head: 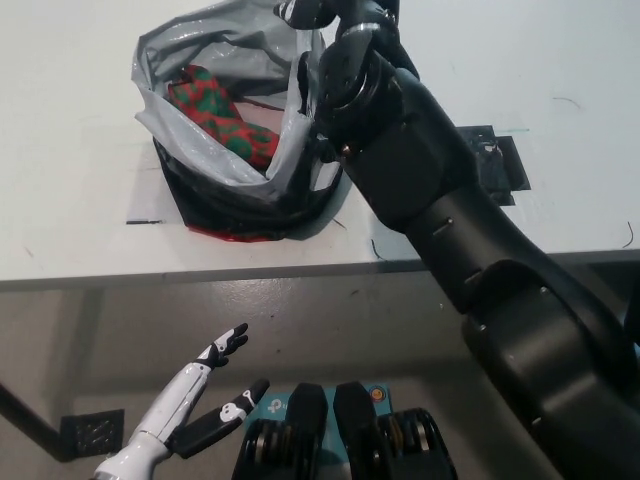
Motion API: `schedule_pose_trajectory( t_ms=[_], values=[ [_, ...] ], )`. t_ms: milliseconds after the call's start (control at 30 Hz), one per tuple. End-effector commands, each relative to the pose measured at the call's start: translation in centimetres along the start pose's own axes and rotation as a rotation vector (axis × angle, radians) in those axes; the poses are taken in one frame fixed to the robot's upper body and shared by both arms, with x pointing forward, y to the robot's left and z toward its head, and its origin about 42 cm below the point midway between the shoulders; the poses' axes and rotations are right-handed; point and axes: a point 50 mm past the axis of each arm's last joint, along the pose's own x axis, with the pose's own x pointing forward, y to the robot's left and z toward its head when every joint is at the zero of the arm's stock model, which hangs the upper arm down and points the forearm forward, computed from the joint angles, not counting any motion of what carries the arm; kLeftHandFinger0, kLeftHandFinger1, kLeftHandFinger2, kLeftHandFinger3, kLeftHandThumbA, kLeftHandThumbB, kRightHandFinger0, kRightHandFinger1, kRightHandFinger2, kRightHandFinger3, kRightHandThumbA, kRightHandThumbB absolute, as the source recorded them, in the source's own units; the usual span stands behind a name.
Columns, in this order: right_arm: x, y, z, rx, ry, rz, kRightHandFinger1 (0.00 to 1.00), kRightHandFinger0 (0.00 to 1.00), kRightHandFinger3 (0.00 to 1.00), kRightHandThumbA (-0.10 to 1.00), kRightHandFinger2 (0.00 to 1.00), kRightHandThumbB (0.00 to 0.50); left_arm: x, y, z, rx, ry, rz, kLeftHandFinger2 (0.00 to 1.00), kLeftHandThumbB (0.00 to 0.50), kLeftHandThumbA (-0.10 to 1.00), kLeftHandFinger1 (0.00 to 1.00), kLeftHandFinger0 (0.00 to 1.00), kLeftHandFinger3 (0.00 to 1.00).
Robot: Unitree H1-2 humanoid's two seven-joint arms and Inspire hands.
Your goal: The robot uses its right hand to pick up a bag of coffee beans and puts it in the black plastic bag, then the robot grabs the top of the bag and lifts it.
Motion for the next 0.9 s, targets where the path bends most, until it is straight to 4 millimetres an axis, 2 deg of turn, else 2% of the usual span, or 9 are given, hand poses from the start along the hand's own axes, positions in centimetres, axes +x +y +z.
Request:
schedule_pose_trajectory(
  t_ms=[0, 200, 367, 567, 867],
  values=[
    [0.5, -1.2, 2.1, 0.010, -0.034, -0.016, 1.00, 1.00, 1.00, 1.00, 1.00, 0.407, 0.2, 0.8, 0.7, 0.024, -0.049, 0.009, 1.00, 0.143, 0.76, 1.00, 1.00, 1.00],
    [0.5, 0.1, 0.9, -0.029, 0.023, 0.036, 1.00, 1.00, 1.00, 1.00, 1.00, 0.415, 0.3, 0.8, 0.8, 0.016, -0.045, 0.001, 1.00, 0.149, 0.76, 1.00, 1.00, 1.00],
    [0.3, 2.0, -0.3, -0.013, 0.070, 0.085, 1.00, 1.00, 1.00, 1.00, 1.00, 0.423, 0.3, 0.8, 0.9, 0.013, -0.038, -0.001, 1.00, 0.144, 0.75, 1.00, 1.00, 1.00],
    [-0.1, 3.5, -1.0, -0.046, 0.095, 0.109, 1.00, 1.00, 1.00, 1.00, 1.00, 0.451, 0.2, 0.8, 0.8, 0.015, -0.036, -0.001, 1.00, 0.159, 0.77, 1.00, 1.00, 1.00],
    [-0.5, 4.9, -1.5, -0.023, 0.105, 0.138, 1.00, 1.00, 1.00, 1.00, 1.00, 0.456, 0.2, 0.5, 0.8, 0.009, -0.036, -0.005, 1.00, 0.150, 0.76, 1.00, 1.00, 1.00]
  ],
)
